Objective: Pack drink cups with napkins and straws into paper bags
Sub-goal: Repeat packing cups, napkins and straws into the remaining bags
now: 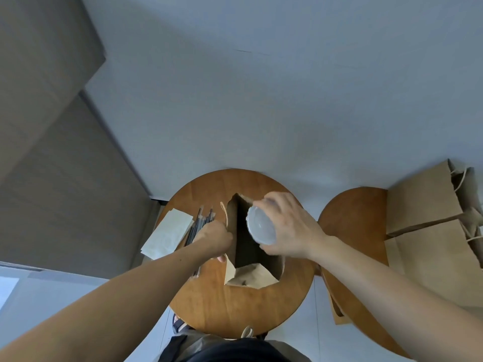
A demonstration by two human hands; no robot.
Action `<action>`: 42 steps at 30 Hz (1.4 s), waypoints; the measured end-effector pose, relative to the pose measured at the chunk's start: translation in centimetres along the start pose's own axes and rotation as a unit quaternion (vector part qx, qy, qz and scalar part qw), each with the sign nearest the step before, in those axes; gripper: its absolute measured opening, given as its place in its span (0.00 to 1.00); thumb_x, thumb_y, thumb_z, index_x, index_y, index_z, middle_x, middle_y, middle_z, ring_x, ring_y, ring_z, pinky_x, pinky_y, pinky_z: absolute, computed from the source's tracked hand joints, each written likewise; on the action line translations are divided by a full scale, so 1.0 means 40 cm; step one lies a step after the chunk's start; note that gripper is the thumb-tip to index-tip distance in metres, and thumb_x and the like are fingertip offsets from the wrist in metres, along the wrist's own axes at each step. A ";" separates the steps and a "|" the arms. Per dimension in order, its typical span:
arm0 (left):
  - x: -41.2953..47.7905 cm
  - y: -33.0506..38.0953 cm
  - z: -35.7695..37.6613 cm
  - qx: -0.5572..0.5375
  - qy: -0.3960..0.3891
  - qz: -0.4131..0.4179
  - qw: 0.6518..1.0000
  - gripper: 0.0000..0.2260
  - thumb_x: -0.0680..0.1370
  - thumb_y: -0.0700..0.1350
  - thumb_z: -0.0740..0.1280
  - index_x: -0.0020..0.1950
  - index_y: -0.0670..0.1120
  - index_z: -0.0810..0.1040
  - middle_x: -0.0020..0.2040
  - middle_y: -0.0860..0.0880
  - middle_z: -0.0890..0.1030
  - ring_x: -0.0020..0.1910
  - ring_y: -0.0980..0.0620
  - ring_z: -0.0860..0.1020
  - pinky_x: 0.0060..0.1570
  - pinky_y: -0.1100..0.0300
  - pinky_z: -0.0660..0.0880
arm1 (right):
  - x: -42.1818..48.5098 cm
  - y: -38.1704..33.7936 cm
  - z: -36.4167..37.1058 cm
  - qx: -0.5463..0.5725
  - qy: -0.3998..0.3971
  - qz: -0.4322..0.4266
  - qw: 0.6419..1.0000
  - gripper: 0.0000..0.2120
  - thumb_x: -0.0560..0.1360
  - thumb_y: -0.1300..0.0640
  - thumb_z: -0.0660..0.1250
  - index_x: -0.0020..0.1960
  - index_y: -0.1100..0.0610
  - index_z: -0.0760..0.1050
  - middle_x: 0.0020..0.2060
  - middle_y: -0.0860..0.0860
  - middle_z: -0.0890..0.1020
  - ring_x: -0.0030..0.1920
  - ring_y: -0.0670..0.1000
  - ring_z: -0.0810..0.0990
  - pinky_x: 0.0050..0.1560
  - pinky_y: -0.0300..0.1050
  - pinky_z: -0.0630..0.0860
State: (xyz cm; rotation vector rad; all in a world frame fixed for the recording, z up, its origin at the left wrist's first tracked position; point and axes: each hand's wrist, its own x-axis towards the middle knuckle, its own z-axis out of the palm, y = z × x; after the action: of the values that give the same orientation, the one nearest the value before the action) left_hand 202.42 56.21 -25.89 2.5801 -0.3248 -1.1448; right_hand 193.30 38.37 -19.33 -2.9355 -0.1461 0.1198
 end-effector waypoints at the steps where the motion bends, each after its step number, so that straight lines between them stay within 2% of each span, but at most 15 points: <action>1: -0.004 -0.001 -0.003 0.010 0.004 0.001 1.000 0.08 0.81 0.43 0.63 0.44 0.42 0.77 0.37 0.47 0.85 0.39 0.49 0.85 0.47 0.55 0.83 | -0.003 0.001 0.008 -0.030 -0.027 -0.015 0.999 0.43 0.62 0.39 0.75 0.71 0.47 0.60 0.66 0.50 0.65 0.66 0.53 0.64 0.58 0.48 0.75; 4: -0.014 -0.012 0.000 0.003 0.011 -0.003 1.000 0.08 0.81 0.43 0.62 0.46 0.42 0.79 0.38 0.47 0.84 0.40 0.49 0.85 0.48 0.56 0.82 | -0.001 -0.007 0.046 -0.095 -0.097 -0.019 0.991 0.44 0.64 0.38 0.73 0.73 0.48 0.56 0.67 0.53 0.65 0.66 0.54 0.65 0.58 0.48 0.75; 8: -0.017 -0.036 0.018 -0.033 0.023 -0.007 0.999 0.11 0.82 0.45 0.60 0.44 0.44 0.77 0.35 0.49 0.83 0.33 0.51 0.84 0.39 0.63 0.81 | 0.035 -0.035 0.124 -0.122 -0.174 0.041 0.976 0.45 0.66 0.38 0.71 0.76 0.51 0.55 0.67 0.59 0.65 0.65 0.59 0.68 0.54 0.49 0.77; 11: -0.010 -0.047 0.029 -0.040 0.025 -0.005 0.999 0.08 0.81 0.45 0.60 0.47 0.46 0.77 0.35 0.49 0.84 0.32 0.52 0.84 0.39 0.61 0.82 | 0.082 -0.047 0.185 -0.112 -0.202 0.081 0.969 0.45 0.68 0.37 0.72 0.76 0.52 0.55 0.66 0.60 0.66 0.64 0.60 0.70 0.54 0.49 0.77; 14: -0.001 -0.054 0.039 -0.052 0.016 -0.006 0.999 0.08 0.81 0.46 0.59 0.45 0.48 0.76 0.34 0.49 0.84 0.30 0.54 0.83 0.36 0.60 0.83 | 0.118 -0.054 0.259 -0.105 -0.229 0.116 0.961 0.43 0.69 0.42 0.74 0.74 0.54 0.55 0.66 0.61 0.67 0.64 0.61 0.70 0.56 0.51 0.77; 19: 0.021 -0.074 0.018 -0.051 0.062 -0.027 0.996 0.09 0.79 0.47 0.61 0.41 0.49 0.76 0.36 0.49 0.80 0.34 0.53 0.81 0.36 0.60 0.82 | 0.148 -0.059 0.375 -0.090 -0.248 0.150 0.953 0.44 0.69 0.44 0.75 0.75 0.55 0.54 0.66 0.61 0.65 0.64 0.61 0.69 0.57 0.53 0.75; 22: 0.020 -0.082 0.009 -0.045 0.049 -0.018 0.998 0.11 0.78 0.48 0.60 0.37 0.50 0.75 0.33 0.51 0.80 0.31 0.54 0.81 0.30 0.63 0.80 | 0.144 -0.056 0.426 -0.081 -0.242 0.138 0.957 0.41 0.72 0.46 0.71 0.75 0.54 0.52 0.67 0.61 0.64 0.65 0.61 0.68 0.58 0.53 0.75; 28: 0.018 -0.097 0.020 -0.036 0.047 -0.008 0.998 0.12 0.79 0.49 0.59 0.37 0.53 0.73 0.36 0.52 0.81 0.33 0.54 0.82 0.33 0.64 0.81 | 0.137 -0.037 0.474 -0.059 -0.242 0.146 0.957 0.42 0.73 0.43 0.69 0.77 0.54 0.50 0.68 0.60 0.62 0.67 0.60 0.65 0.61 0.53 0.72; 32: 0.017 -0.102 0.027 -0.035 0.050 -0.008 0.998 0.11 0.80 0.49 0.59 0.38 0.53 0.72 0.36 0.52 0.80 0.34 0.53 0.82 0.36 0.61 0.82 | 0.134 -0.045 0.487 -0.049 -0.223 0.159 0.961 0.41 0.72 0.42 0.68 0.77 0.52 0.51 0.68 0.59 0.63 0.67 0.60 0.65 0.62 0.52 0.71; 34: 0.019 -0.099 0.029 -0.031 0.051 0.003 0.998 0.09 0.80 0.50 0.59 0.39 0.54 0.71 0.35 0.52 0.80 0.33 0.53 0.82 0.32 0.64 0.80 | 0.129 -0.047 0.485 -0.055 -0.209 0.158 0.963 0.41 0.72 0.41 0.67 0.77 0.52 0.52 0.69 0.59 0.63 0.66 0.60 0.66 0.64 0.53 0.70; 36: 0.021 -0.095 0.026 -0.028 0.052 0.017 0.998 0.08 0.79 0.50 0.59 0.42 0.53 0.73 0.35 0.52 0.79 0.33 0.53 0.81 0.31 0.65 0.78 | 0.127 -0.046 0.473 -0.022 -0.217 0.183 0.959 0.43 0.72 0.39 0.67 0.78 0.53 0.51 0.70 0.59 0.62 0.67 0.60 0.66 0.66 0.53 0.69; 38: 0.020 -0.087 0.019 -0.034 0.049 0.025 0.998 0.08 0.79 0.50 0.60 0.45 0.50 0.76 0.36 0.50 0.80 0.35 0.52 0.82 0.36 0.60 0.82 | 0.131 -0.046 0.448 0.039 -0.235 0.219 0.946 0.44 0.72 0.39 0.67 0.78 0.53 0.49 0.72 0.58 0.60 0.70 0.60 0.64 0.70 0.53 0.67; 40: 0.019 -0.076 0.011 -0.033 0.046 0.039 0.998 0.08 0.79 0.50 0.60 0.44 0.50 0.76 0.37 0.49 0.80 0.35 0.51 0.82 0.39 0.56 0.83 | 0.137 -0.048 0.406 0.090 -0.247 0.241 0.934 0.41 0.73 0.41 0.67 0.77 0.54 0.53 0.72 0.57 0.62 0.71 0.59 0.64 0.71 0.52 0.67; 42: 0.018 -0.064 -0.002 -0.024 0.040 0.062 0.997 0.07 0.77 0.51 0.61 0.42 0.51 0.74 0.37 0.48 0.79 0.37 0.50 0.81 0.42 0.52 0.83 | 0.140 -0.052 0.348 0.109 -0.242 0.252 0.931 0.32 0.74 0.46 0.68 0.73 0.54 0.61 0.68 0.56 0.67 0.68 0.58 0.67 0.67 0.51 0.68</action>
State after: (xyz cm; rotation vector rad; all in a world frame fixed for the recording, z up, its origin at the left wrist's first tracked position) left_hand 203.17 58.38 -27.24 2.5176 -0.4264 -0.9925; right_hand 197.42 43.70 -32.91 -2.5900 0.5203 0.8727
